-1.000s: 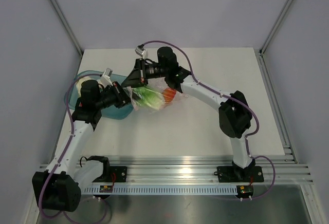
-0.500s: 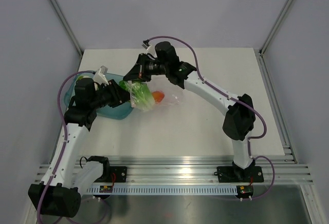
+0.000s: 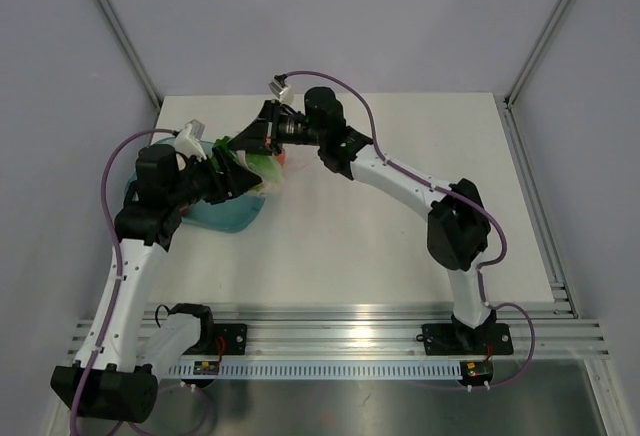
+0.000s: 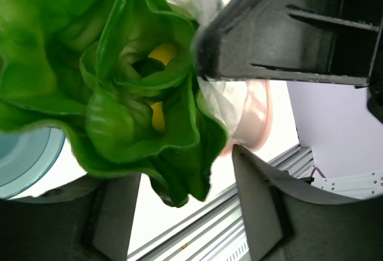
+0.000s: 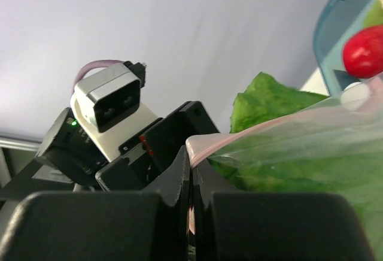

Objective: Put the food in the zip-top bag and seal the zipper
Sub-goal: Place the fake vegetable in the zipper food storage bag.

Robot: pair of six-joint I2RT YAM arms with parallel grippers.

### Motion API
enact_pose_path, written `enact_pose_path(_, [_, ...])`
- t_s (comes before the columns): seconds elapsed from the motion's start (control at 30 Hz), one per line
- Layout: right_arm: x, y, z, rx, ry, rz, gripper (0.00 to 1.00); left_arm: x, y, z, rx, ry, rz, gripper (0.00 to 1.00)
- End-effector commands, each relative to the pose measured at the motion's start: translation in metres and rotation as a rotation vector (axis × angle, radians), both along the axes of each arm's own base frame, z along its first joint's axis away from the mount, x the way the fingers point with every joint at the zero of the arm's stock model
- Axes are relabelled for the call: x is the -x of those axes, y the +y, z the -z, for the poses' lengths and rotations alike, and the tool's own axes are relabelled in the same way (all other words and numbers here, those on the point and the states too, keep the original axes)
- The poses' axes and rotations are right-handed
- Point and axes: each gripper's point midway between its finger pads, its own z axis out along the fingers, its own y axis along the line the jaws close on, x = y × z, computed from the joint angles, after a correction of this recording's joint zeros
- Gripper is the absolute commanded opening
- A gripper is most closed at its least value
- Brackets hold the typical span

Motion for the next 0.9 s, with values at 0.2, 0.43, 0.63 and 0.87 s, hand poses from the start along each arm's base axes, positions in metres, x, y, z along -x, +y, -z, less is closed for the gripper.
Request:
enact_pose_path(0.2, [0.015,0.004,-0.04,-0.254,-0.006,-0.105,0.0,-0.003,0.023,-0.044,-0.102,-0.146,-0.082,0.7])
enact_pose_path(0.43, [0.013,0.004,-0.04,-0.284,0.031,-0.11,0.0,-0.001,0.026,-0.057,-0.117,-0.187,-0.094,0.7])
enact_pose_path(0.63, [0.011,0.001,-0.035,-0.305,0.065,-0.102,0.0,0.001,0.026,-0.061,-0.12,-0.205,-0.086,0.8])
enact_pose_path(0.87, [0.009,-0.002,-0.033,-0.32,0.078,-0.095,0.0,0.004,0.026,-0.066,-0.118,-0.219,-0.085,0.88])
